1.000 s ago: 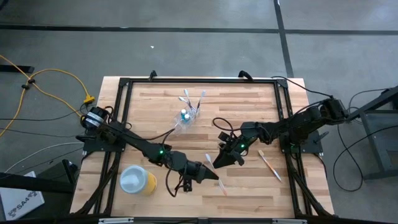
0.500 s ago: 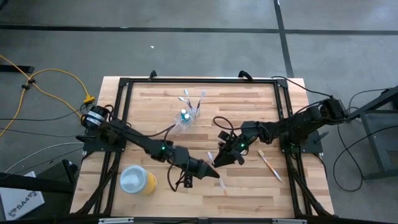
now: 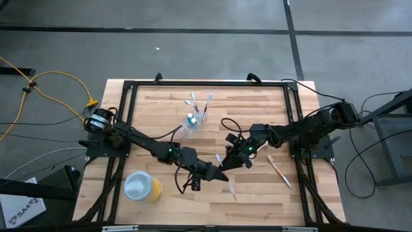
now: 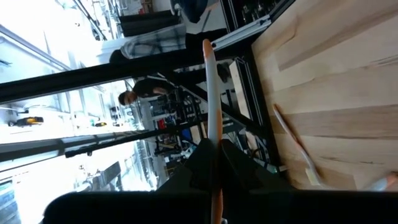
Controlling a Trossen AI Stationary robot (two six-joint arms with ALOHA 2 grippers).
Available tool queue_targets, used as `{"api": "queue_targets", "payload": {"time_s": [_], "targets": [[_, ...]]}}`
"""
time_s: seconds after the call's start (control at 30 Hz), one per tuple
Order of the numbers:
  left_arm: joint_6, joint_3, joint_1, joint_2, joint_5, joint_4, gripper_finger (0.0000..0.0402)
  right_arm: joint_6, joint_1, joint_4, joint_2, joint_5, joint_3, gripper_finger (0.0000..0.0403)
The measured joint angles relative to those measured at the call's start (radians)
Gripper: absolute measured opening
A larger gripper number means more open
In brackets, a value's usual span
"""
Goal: Pick & Place toothbrushing station
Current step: Put the left orange toothbrush into the transparent organizer
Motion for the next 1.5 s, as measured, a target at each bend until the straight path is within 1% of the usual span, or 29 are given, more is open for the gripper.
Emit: {"api": "queue_targets", "payload": {"time_s": [0.13, 0.2, 0.27, 0.43, 0.47, 0.7, 0.8, 0.97, 1.07, 1.23, 1.4, 1.5], "targets": [[-0.006, 0.001, 0.003, 0.0, 0.012, 0.002, 0.0003, 0.001, 0.0, 0.016, 0.0, -0.003, -0.001, 0.0104], [-0.006, 0.001, 0.003, 0.0, 0.012, 0.001, 0.0003, 0.001, 0.0, 0.016, 0.0, -0.004, -0.001, 0.0096], [-0.005, 0.001, 0.002, 0.0, 0.012, 0.001, 0.0003, 0.001, 0.0, 0.016, 0.0, -0.004, -0.001, 0.0079], [-0.001, 0.001, 0.002, 0.0, 0.01, -0.003, 0.0003, 0.001, 0.0, 0.016, 0.0, -0.002, -0.001, 0.0019], [0.002, 0.001, 0.002, 0.0, 0.01, -0.004, 0.0003, 0.002, 0.0, 0.016, 0.0, -0.003, -0.001, 0.0015], [0.011, 0.001, -0.002, 0.0, 0.006, -0.006, 0.0003, 0.009, 0.0, 0.008, 0.0, -0.007, -0.001, 0.0011], [0.01, 0.001, -0.011, 0.0, -0.002, -0.006, 0.0009, 0.015, 0.0, 0.006, 0.0, -0.008, -0.001, 0.001], [0.005, 0.0, -0.023, 0.001, -0.002, -0.008, 0.0037, 0.017, 0.002, -0.003, 0.0, -0.014, 0.001, 0.001], [0.002, -0.003, -0.033, 0.001, 0.003, -0.016, 0.0059, 0.023, 0.005, -0.005, -0.001, -0.037, 0.002, 0.001], [0.005, -0.003, -0.042, 0.002, 0.005, -0.015, 0.0089, 0.054, 0.015, -0.015, -0.002, -0.037, 0.003, 0.001], [0.006, -0.003, -0.056, 0.002, -0.034, -0.016, 0.0103, 0.067, 0.026, -0.029, -0.002, -0.03, 0.003, 0.001], [-0.061, -0.003, -0.08, 0.002, -0.072, -0.015, 0.0103, 0.048, 0.008, -0.034, -0.002, -0.034, 0.003, 0.0009]]}}
